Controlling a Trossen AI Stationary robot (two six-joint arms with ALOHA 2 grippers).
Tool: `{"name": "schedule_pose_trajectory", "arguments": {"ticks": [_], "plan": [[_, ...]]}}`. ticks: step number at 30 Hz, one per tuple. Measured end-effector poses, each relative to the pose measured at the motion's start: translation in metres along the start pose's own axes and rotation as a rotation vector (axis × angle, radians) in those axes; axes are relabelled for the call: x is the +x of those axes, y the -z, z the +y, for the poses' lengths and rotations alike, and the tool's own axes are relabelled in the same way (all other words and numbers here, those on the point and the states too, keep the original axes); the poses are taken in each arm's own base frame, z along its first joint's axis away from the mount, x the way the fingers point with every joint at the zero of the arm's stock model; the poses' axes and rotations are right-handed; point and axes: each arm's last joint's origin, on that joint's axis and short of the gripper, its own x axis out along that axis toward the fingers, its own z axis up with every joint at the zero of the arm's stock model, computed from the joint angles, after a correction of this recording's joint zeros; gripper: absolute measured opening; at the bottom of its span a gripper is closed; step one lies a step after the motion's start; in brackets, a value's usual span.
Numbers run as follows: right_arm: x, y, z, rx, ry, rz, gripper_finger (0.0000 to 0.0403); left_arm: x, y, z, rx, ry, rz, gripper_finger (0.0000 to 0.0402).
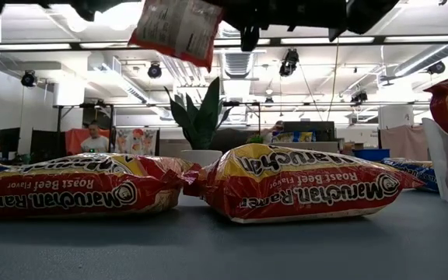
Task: Sort Maruchan noodles
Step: Put the bottom orange instant noodle pack into the black bin
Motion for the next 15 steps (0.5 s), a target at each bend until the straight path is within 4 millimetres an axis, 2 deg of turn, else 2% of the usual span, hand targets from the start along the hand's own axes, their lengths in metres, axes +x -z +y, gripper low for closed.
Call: {"name": "schedule_pose_trajectory", "arguments": {"ticks": [6,15], "plan": [[0.018,0.010,0.002,0.037,0.029,-0.055,0.0055,-0.021,-0.015,0.017,-0.060,-0.099,-0.086,0.0279],[0.081,0.022,0.017,0.074,-0.004,-0.072,0.0055,-0.038,-0.022,0.028,-0.143,-0.116,-0.135,0.0276]]}}
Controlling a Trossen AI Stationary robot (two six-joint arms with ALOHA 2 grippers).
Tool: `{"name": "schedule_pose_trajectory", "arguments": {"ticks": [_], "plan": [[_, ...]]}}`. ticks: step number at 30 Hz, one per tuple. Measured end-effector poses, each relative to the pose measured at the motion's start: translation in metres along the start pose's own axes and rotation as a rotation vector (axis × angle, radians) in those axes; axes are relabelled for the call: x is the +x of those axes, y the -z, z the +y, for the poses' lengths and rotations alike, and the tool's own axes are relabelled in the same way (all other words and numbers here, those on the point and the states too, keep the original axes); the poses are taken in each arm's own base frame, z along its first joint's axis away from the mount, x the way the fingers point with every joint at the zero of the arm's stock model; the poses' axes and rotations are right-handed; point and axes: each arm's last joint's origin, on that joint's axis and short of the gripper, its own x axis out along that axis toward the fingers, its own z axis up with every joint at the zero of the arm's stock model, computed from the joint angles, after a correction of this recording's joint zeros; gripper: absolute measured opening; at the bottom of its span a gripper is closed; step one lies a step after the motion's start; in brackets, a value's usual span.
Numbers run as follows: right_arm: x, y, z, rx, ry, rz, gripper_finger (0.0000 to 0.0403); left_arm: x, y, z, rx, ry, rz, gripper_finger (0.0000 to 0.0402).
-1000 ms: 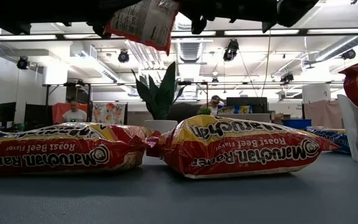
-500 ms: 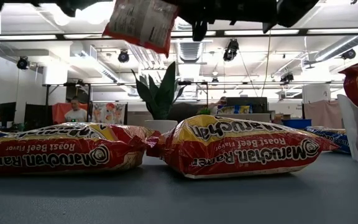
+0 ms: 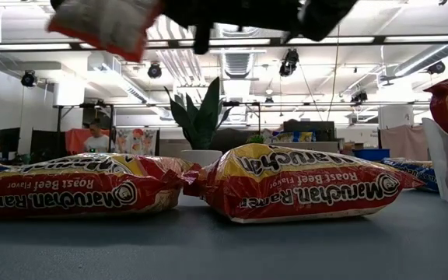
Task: Sort Maruchan noodles
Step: Put the bottom orange instant noodle pack into the black bin
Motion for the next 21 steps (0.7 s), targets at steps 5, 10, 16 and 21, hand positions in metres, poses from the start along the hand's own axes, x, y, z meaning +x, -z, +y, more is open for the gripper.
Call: {"name": "schedule_pose_trajectory", "arguments": {"ticks": [5,10,16,21], "plan": [[0.030,0.014,0.012,0.056,0.101,0.015,0.0055,-0.010,0.005,0.004,-0.026,0.026,0.067,0.0276],[0.057,0.026,0.031,0.100,0.190,0.012,0.0054,-0.015,0.005,0.006,-0.022,0.070,0.073,0.0276],[0.090,0.037,0.049,0.096,0.236,0.036,0.0054,-0.024,-0.004,0.011,-0.011,0.117,-0.001,0.0276],[0.111,0.026,0.052,0.089,0.247,0.110,0.0054,-0.031,-0.012,0.018,-0.057,0.107,-0.049,0.0276]]}}
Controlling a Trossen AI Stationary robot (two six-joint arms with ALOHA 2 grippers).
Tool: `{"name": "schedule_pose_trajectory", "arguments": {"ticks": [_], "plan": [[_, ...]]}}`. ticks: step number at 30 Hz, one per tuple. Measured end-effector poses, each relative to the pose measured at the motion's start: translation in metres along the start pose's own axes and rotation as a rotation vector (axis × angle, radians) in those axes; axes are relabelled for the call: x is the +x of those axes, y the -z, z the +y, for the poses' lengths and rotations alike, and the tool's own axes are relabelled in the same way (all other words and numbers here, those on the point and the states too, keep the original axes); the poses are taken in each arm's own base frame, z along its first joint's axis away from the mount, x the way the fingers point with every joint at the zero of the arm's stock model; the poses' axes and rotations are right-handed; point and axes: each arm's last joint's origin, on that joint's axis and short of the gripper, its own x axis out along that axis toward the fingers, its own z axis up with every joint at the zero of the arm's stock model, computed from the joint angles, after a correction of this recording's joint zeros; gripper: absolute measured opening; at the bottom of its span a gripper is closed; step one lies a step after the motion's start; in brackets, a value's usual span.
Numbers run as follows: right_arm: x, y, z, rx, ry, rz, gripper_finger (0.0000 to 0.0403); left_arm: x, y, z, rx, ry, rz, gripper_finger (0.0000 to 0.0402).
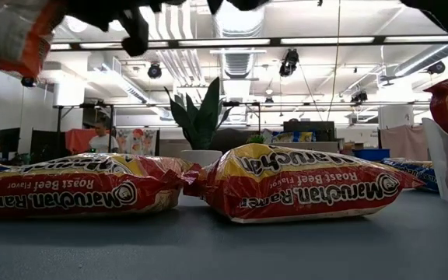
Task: Sort Maruchan noodles
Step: Put the bottom orange instant noodle pack into the black bin
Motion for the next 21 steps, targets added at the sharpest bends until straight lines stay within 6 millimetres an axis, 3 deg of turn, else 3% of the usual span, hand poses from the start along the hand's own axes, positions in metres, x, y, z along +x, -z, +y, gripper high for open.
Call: {"name": "schedule_pose_trajectory", "arguments": {"ticks": [5,14,21], "plan": [[0.013,0.000,0.014,-0.007,-0.014,0.001,0.0054,-0.006,-0.005,0.003,-0.068,0.013,-0.044,0.0276],[0.028,0.025,0.043,0.041,-0.052,-0.024,0.0054,-0.009,-0.006,0.002,-0.107,0.105,-0.068,0.0276],[0.039,0.051,0.052,0.038,-0.075,-0.032,0.0054,-0.007,-0.005,0.000,-0.107,0.108,-0.054,0.0276]]}}
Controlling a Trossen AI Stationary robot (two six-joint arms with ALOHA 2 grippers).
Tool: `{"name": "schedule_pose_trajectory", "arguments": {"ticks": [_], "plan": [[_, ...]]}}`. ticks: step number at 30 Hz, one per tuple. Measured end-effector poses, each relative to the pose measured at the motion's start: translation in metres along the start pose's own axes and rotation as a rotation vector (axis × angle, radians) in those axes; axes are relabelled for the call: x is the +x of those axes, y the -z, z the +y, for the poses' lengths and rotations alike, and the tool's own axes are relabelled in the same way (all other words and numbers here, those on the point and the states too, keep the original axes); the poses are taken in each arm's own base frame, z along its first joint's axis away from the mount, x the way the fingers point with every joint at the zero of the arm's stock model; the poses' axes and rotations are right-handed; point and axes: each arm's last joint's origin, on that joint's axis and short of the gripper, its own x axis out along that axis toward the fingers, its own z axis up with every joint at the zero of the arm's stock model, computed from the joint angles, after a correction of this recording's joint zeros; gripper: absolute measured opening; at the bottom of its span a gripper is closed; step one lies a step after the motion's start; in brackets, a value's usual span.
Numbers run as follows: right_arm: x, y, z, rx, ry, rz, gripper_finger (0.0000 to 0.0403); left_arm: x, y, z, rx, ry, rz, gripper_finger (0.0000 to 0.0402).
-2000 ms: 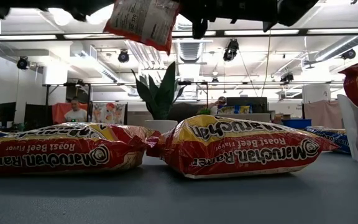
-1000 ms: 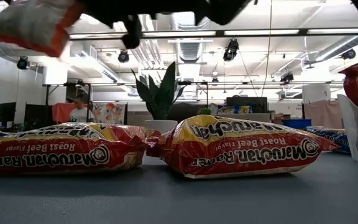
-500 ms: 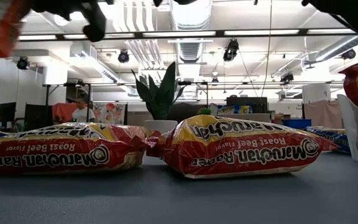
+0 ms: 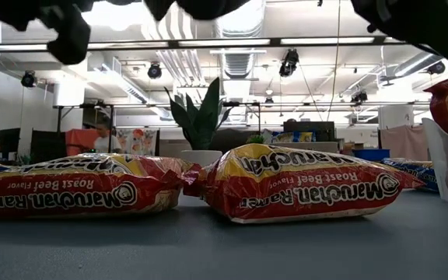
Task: Sort Maruchan noodles
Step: Put the bottom orange instant noodle pack into the black bin, then put the bottom left blue instant noodle pack into the gray bin
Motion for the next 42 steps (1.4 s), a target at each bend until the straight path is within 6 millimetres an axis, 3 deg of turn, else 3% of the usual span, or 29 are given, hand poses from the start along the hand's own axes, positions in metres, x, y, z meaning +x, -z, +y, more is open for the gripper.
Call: {"name": "schedule_pose_trajectory", "arguments": {"ticks": [4,9,16,25,36,42], "plan": [[0.003,0.012,-0.004,0.036,-0.012,-0.062,0.0054,0.002,0.002,-0.001,-0.007,0.001,0.012,0.0276],[0.003,0.013,-0.005,0.028,-0.019,-0.098,0.0054,0.004,0.003,-0.002,-0.018,0.003,0.026,0.0276],[0.005,0.034,-0.008,0.041,-0.046,-0.046,0.0054,0.007,0.006,-0.003,-0.033,0.005,0.045,0.0276],[0.006,0.041,-0.010,0.029,-0.039,-0.025,0.0057,0.009,0.008,-0.004,-0.030,0.006,0.056,0.0276],[0.005,0.042,-0.007,-0.040,-0.049,-0.010,0.0141,0.009,0.007,-0.003,-0.022,0.005,0.056,0.0276],[0.005,0.036,-0.006,-0.085,-0.064,-0.008,0.0165,0.009,0.007,-0.003,-0.014,0.004,0.054,0.0276]]}}
